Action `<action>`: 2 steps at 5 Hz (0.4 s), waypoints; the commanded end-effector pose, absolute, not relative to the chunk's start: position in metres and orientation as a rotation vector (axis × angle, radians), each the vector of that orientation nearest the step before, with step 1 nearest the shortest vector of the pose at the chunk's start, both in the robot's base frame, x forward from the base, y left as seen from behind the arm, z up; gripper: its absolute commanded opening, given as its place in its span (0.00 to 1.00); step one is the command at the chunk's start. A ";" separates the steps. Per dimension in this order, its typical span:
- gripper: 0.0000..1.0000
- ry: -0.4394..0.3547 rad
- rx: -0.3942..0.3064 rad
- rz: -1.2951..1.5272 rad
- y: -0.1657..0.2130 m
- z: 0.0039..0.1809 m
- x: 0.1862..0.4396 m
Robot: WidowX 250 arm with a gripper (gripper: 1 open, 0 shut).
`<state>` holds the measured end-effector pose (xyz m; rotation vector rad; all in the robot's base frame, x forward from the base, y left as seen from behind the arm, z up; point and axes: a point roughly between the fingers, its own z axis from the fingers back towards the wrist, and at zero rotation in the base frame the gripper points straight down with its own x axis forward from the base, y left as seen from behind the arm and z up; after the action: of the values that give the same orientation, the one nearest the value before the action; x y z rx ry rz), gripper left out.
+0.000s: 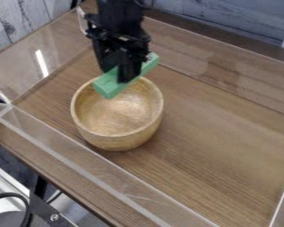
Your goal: Put the green block in the brown bowl
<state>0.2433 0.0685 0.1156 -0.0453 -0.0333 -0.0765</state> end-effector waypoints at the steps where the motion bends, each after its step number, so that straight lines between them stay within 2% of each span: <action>1: 0.00 -0.052 -0.020 -0.080 0.079 0.114 0.241; 2: 0.00 -0.035 -0.013 -0.093 0.079 0.103 0.234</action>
<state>0.2294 0.0743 0.0942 -0.0301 0.0010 -0.0969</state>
